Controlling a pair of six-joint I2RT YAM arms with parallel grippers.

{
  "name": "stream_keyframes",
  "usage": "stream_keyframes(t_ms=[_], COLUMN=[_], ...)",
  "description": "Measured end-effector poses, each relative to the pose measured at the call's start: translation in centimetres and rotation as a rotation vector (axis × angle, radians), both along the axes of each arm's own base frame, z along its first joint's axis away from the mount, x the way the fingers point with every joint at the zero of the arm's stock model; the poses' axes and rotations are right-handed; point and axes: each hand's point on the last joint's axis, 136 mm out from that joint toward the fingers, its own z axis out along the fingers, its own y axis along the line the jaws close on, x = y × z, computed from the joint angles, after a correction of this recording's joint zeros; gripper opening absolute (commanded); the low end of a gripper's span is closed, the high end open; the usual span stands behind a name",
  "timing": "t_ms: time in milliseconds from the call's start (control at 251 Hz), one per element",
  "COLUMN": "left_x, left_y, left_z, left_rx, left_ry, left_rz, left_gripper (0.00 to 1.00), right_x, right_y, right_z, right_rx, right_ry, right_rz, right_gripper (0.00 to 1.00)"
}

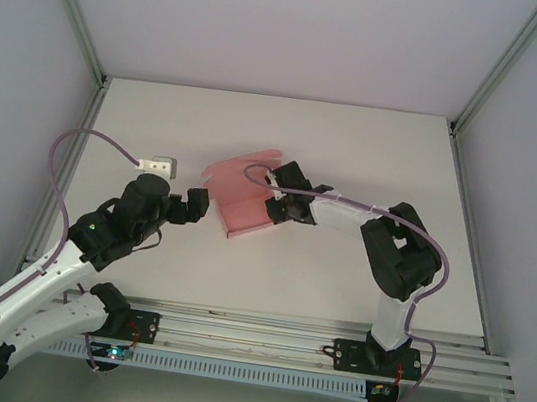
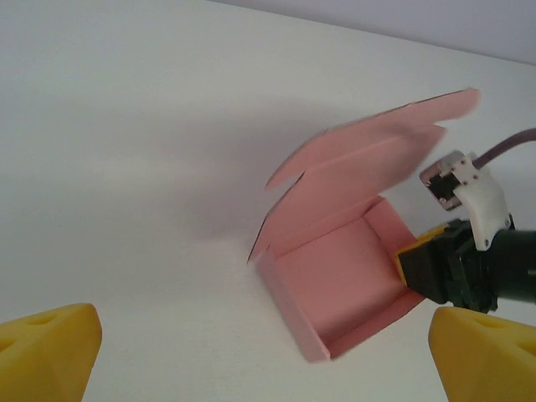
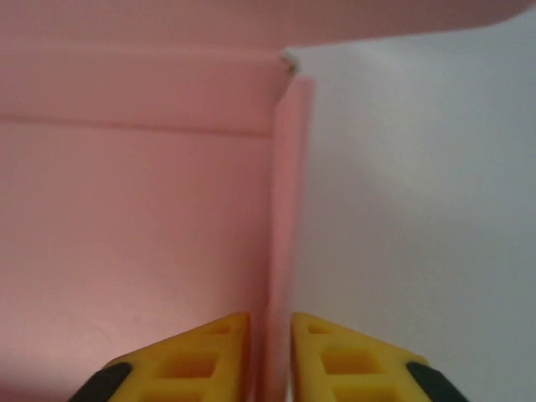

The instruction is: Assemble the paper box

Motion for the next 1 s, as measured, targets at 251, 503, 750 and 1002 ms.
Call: stream_keyframes(t_ms=[251,503,750,1002], left_x=[0.6,1.4,2.0,5.1], left_y=[-0.4,-2.1,-3.6,-4.9], left_z=[-1.6,-4.1,-5.9,-8.7], left_rx=[0.031,0.043,0.092,0.098], left_ry=[0.051,0.131,0.169,0.268], left_rz=[-0.002,-0.048,-0.138,-0.260], left_gripper=[1.00,1.00,1.00,1.00], right_x=[-2.5,-5.6,-6.0,-4.3], right_y=[-2.5,-3.2,-3.7,-6.8], right_z=[0.1,0.8,2.2,8.6], right_rx=[-0.042,-0.022,0.015,0.079], right_ry=[0.001,0.001,-0.047,-0.246], right_rz=[-0.271,-0.441,-0.488,-0.381], right_gripper=[0.11,0.24,0.50,0.98])
